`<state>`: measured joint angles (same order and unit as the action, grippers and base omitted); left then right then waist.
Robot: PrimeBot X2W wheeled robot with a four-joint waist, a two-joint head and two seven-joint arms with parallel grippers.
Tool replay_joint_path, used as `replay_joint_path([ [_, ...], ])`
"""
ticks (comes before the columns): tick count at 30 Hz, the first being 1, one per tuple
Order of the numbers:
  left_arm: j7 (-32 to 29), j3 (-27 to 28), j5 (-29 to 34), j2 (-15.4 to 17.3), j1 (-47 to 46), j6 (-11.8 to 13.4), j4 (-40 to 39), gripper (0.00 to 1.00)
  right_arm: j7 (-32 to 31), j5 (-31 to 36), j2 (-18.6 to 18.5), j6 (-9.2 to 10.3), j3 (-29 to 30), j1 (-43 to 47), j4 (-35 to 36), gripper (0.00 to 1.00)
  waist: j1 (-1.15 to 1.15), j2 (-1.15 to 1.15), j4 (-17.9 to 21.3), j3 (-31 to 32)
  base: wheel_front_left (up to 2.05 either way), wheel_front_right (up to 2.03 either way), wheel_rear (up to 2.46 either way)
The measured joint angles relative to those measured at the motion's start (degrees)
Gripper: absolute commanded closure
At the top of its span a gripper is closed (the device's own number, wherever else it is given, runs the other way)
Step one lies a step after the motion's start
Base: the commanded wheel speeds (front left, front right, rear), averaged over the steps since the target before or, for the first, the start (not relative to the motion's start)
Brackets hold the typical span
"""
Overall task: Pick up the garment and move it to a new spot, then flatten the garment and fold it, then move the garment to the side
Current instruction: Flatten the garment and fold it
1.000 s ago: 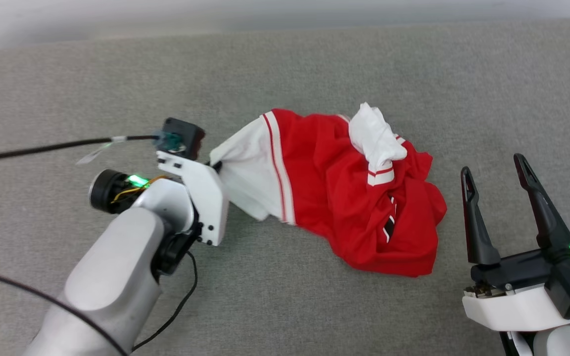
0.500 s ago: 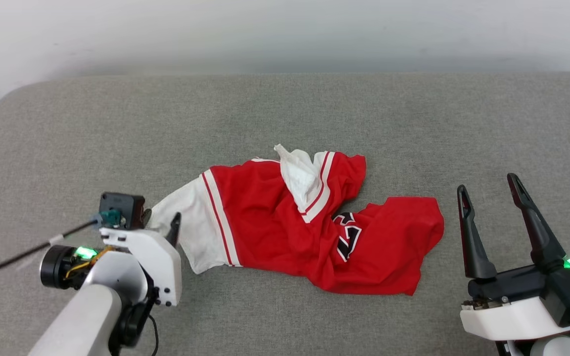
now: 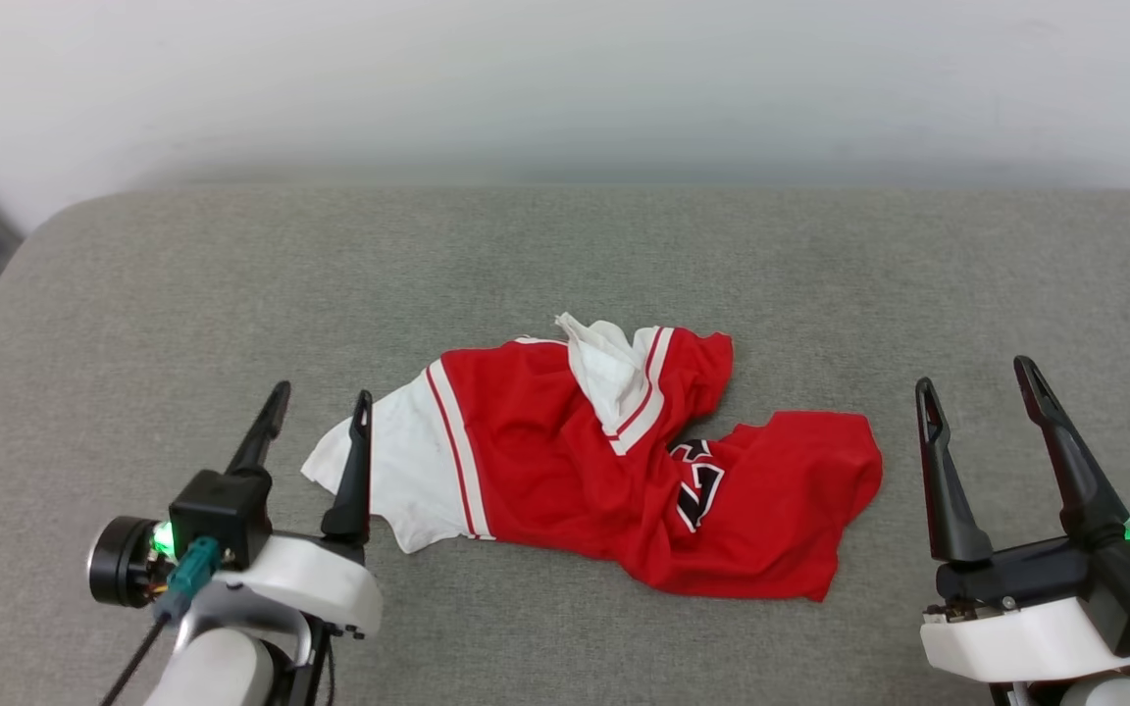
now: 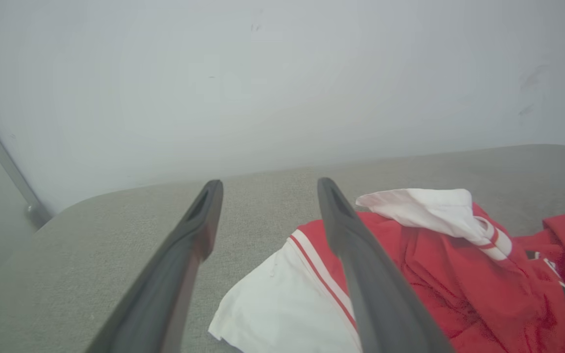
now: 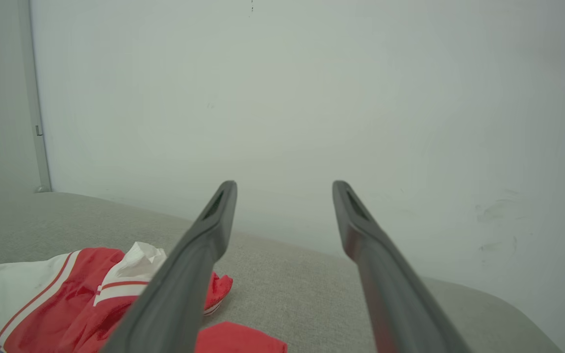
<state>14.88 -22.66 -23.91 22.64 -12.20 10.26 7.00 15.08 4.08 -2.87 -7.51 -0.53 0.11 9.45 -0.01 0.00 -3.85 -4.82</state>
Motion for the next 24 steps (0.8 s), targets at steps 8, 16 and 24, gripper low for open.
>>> replay_joint_path([
  [8,0.18,4.89,5.41,-5.38,5.32,-2.8,-5.3,0.0,-0.51,0.78,-0.03,0.0,-0.69,0.05,-2.1,0.0,0.0,0.0,-2.64,0.2,0.0,0.0,0.0],
  [16,0.19,7.35,8.48,-9.16,5.35,-6.79,-4.98,0.0,-25.31,-7.31,-6.35,0.0,-11.18,-12.15,-4.58,0.0,0.0,0.0,-5.19,-1.56,0.0,0.0,0.0],
  [24,0.19,9.34,10.21,-12.55,4.37,-10.21,-2.66,0.0,-60.8,-23.65,-9.59,0.01,-18.34,-29.26,-9.92,0.0,0.01,0.0,-7.98,-4.33,0.0,0.0,0.0],
])
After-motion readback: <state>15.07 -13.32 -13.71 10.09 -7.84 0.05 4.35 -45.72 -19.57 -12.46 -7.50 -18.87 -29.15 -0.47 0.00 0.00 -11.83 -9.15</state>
